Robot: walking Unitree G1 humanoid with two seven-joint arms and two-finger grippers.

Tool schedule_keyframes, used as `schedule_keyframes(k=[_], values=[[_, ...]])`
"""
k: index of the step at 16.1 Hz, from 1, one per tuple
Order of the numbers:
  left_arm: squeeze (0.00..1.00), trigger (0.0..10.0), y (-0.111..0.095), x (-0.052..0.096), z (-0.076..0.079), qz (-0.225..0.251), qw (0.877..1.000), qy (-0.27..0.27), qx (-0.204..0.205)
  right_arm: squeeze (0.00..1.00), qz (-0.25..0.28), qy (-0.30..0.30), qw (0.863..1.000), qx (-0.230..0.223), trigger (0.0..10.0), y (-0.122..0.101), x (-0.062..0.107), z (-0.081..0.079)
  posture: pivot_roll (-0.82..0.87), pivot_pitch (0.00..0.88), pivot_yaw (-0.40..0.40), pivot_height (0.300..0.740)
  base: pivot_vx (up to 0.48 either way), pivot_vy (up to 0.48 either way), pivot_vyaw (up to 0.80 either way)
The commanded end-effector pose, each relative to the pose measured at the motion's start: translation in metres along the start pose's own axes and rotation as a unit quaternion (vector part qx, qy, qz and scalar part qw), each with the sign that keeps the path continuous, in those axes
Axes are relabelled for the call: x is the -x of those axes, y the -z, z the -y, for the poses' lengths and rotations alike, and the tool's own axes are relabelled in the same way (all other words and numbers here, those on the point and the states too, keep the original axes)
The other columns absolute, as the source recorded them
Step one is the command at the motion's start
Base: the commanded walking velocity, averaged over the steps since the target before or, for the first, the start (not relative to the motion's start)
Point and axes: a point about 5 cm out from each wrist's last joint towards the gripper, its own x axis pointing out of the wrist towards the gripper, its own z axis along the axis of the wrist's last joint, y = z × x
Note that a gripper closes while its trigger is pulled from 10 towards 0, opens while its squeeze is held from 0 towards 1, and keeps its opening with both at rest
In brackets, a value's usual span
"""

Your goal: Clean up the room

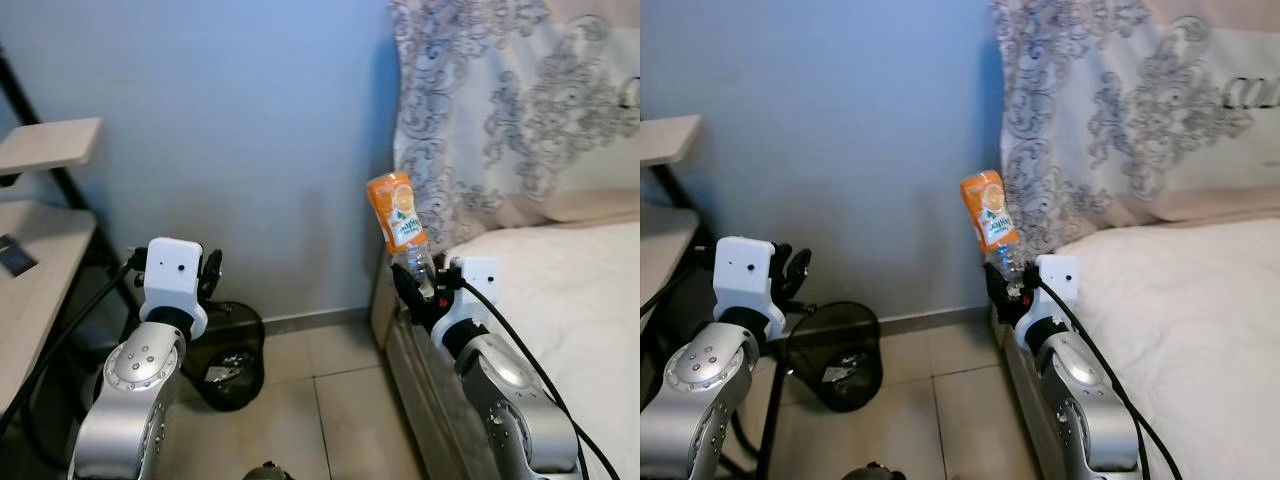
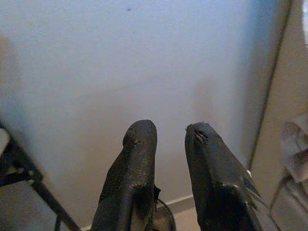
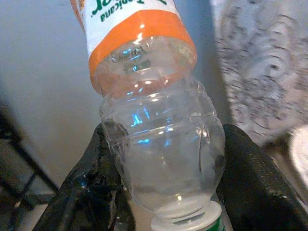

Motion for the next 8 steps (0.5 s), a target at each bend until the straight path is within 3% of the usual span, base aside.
schedule_keyframes(k=[1, 8], values=[[0.00, 10.0, -0.0023, -0.0019, 0.0000, 0.001, 1.000, 0.004, 0.001, 0.00, 0.006, 0.018, 1.000, 0.008, 10.0, -0.0039, -0.0025, 0.0029, 0.02, 0.000, 0.025, 0.740, 0.371, 0.000, 0.00], [0.00, 10.0, -0.0010, -0.0005, 0.0017, -0.002, 1.000, 0.007, 0.004, 0.00, 0.003, 0.050, 0.994, 0.092, 10.0, -0.0001, -0.0070, 0.0030, 0.02, 0.000, 0.025, 0.740, 0.372, 0.000, 0.00]])
